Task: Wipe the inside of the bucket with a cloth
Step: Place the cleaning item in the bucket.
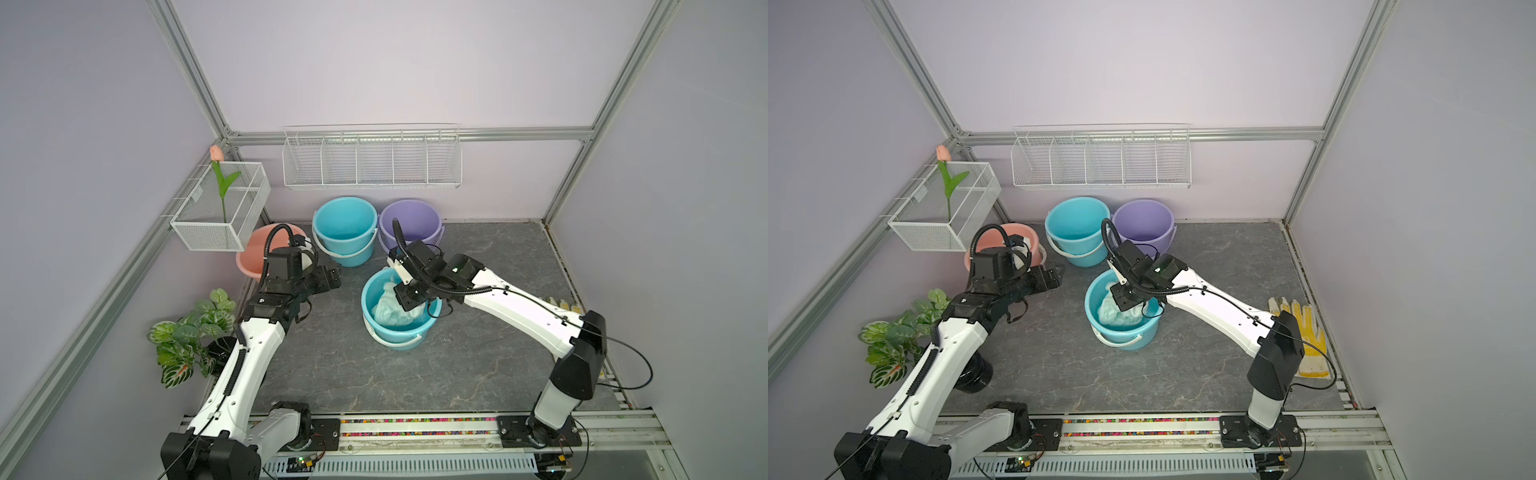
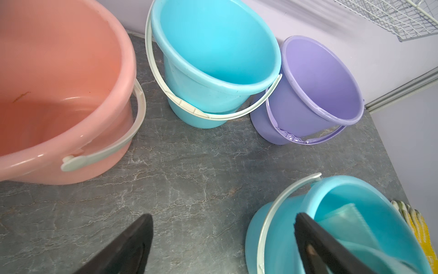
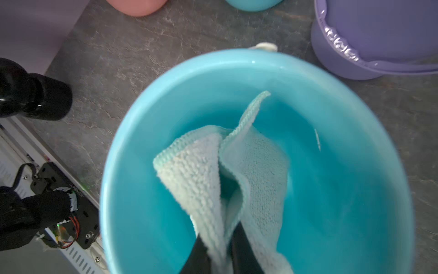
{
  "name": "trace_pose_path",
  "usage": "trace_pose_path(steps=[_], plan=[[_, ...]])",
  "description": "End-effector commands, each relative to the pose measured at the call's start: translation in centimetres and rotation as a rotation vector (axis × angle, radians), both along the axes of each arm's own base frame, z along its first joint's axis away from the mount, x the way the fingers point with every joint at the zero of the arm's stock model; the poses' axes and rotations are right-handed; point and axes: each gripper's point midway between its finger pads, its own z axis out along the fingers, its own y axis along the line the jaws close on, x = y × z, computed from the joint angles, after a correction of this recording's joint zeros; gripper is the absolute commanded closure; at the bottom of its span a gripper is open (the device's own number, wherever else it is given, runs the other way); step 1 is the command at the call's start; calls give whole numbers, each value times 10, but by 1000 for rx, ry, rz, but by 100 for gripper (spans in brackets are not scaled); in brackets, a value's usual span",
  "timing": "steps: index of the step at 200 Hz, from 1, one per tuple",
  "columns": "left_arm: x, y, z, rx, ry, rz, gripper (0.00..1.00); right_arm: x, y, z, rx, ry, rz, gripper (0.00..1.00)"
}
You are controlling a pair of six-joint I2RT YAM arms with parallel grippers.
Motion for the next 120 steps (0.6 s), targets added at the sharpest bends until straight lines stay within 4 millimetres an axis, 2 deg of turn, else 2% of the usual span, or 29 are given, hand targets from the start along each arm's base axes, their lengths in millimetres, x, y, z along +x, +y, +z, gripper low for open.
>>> trace_pose_path(steps=[1, 27, 46, 64, 82, 99, 120], plan=[[-1, -1, 0, 22, 6, -3, 7, 5, 18, -26, 42, 13, -1, 82], [-4, -17, -7, 25, 49, -55, 7, 8, 19, -69, -18, 49, -5, 79], [-9, -27, -12, -23, 128, -66, 10, 7, 18, -86, -42, 67, -9, 69], [-16, -33, -17, -63, 212, -58, 15, 7, 16, -86, -37, 68, -19, 53], [-24, -42, -20, -88, 274, -57, 19, 8, 13, -75, -11, 53, -38, 36], [-32, -54, -24, -78, 317, -70, 20, 9, 7, -64, 17, 50, -64, 29], [-39, -71, -33, -51, 369, -91, 24, 10, -1, -50, 46, 50, -92, 26]])
